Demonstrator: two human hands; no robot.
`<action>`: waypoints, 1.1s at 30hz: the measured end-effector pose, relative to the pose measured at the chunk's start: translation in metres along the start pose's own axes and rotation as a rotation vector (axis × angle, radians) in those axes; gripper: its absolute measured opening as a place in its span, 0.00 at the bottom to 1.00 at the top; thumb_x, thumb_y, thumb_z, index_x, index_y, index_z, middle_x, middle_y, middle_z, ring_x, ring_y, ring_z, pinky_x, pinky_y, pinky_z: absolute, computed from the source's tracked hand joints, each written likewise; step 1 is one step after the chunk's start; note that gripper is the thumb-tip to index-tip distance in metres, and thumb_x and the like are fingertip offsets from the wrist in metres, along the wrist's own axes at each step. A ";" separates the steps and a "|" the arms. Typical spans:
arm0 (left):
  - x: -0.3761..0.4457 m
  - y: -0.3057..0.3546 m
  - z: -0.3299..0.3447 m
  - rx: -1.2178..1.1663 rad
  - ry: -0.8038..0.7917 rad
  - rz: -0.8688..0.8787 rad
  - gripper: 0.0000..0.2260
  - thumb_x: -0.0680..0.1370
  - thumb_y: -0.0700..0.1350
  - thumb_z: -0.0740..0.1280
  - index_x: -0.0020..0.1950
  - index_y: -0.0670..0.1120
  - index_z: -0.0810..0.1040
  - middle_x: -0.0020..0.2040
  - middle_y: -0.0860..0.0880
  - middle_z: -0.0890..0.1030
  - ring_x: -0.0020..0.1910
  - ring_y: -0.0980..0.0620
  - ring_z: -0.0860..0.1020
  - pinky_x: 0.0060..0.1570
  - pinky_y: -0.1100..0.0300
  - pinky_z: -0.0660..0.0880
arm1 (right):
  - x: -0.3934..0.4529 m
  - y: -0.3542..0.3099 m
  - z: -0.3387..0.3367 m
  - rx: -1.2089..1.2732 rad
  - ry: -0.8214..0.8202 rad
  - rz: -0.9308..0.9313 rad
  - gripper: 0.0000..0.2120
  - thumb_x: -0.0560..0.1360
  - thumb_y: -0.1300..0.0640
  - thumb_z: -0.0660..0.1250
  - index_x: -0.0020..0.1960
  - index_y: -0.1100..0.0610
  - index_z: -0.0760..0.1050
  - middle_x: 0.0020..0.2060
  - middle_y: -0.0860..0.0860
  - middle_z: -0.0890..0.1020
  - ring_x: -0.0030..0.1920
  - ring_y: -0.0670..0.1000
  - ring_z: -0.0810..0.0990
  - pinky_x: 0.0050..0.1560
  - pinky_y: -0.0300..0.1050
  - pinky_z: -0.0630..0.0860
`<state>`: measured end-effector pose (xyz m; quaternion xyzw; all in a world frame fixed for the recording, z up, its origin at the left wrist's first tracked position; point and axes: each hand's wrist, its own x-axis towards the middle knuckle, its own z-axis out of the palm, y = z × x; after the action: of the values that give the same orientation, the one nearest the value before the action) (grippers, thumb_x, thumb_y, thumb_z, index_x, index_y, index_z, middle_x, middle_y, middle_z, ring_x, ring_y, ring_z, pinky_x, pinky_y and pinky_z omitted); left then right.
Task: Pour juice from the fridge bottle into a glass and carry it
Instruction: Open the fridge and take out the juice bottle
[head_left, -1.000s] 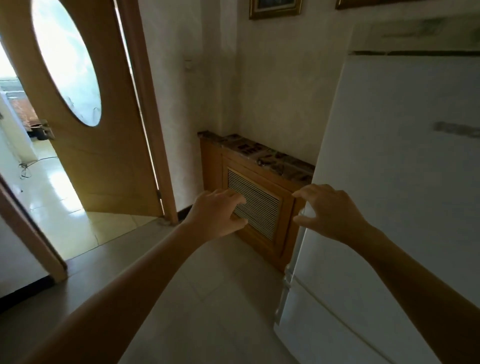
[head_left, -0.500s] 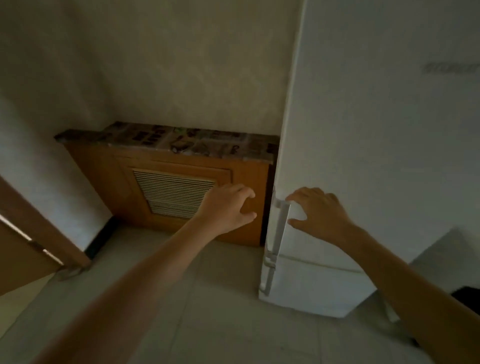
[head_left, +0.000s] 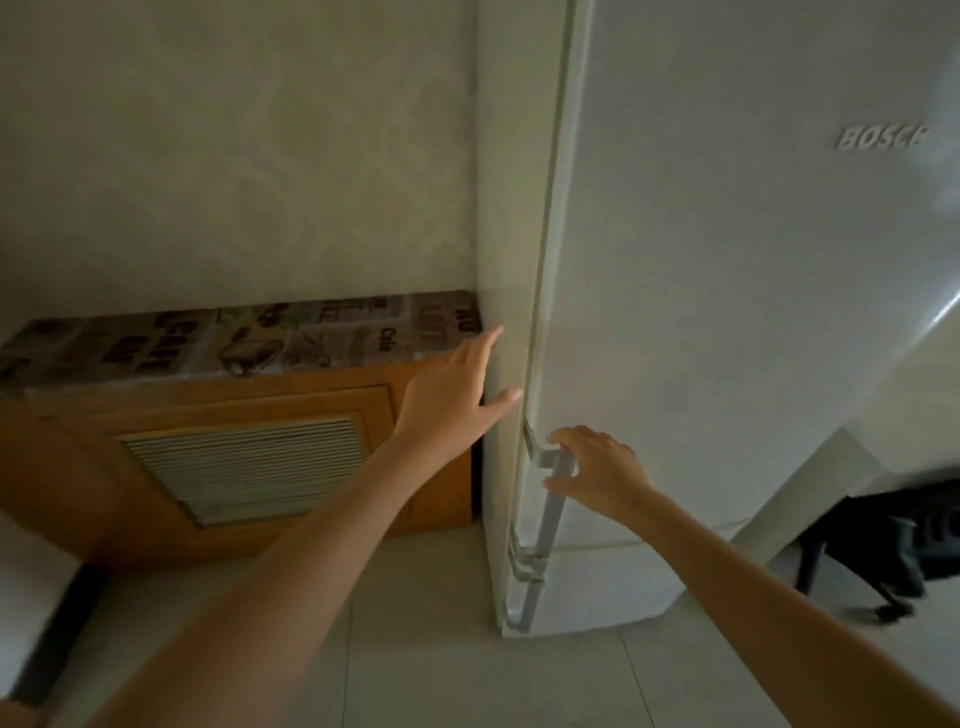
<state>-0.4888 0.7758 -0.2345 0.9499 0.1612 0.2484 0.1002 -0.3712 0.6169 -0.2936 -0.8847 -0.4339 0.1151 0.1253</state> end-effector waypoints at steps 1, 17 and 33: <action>0.012 0.000 0.000 -0.060 0.021 0.018 0.36 0.76 0.61 0.63 0.77 0.50 0.51 0.74 0.48 0.66 0.61 0.52 0.76 0.42 0.65 0.77 | 0.005 -0.004 0.002 0.035 -0.003 0.035 0.25 0.71 0.46 0.68 0.65 0.50 0.68 0.61 0.48 0.76 0.58 0.51 0.75 0.57 0.47 0.71; 0.083 -0.011 0.050 -0.337 0.079 0.342 0.43 0.75 0.57 0.66 0.76 0.48 0.38 0.78 0.38 0.45 0.77 0.41 0.51 0.65 0.33 0.64 | 0.032 -0.040 0.040 0.283 0.128 0.503 0.20 0.75 0.42 0.63 0.53 0.58 0.77 0.46 0.53 0.80 0.45 0.53 0.79 0.47 0.47 0.77; 0.020 0.035 0.039 -0.411 0.033 0.465 0.40 0.75 0.58 0.64 0.77 0.43 0.46 0.78 0.42 0.53 0.76 0.43 0.57 0.71 0.42 0.61 | -0.052 -0.031 0.042 0.224 0.053 0.505 0.15 0.76 0.47 0.63 0.33 0.50 0.67 0.35 0.47 0.72 0.37 0.49 0.73 0.36 0.39 0.66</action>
<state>-0.4431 0.7463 -0.2498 0.9169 -0.1126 0.3074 0.2281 -0.4386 0.5989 -0.3179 -0.9482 -0.1809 0.1668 0.2008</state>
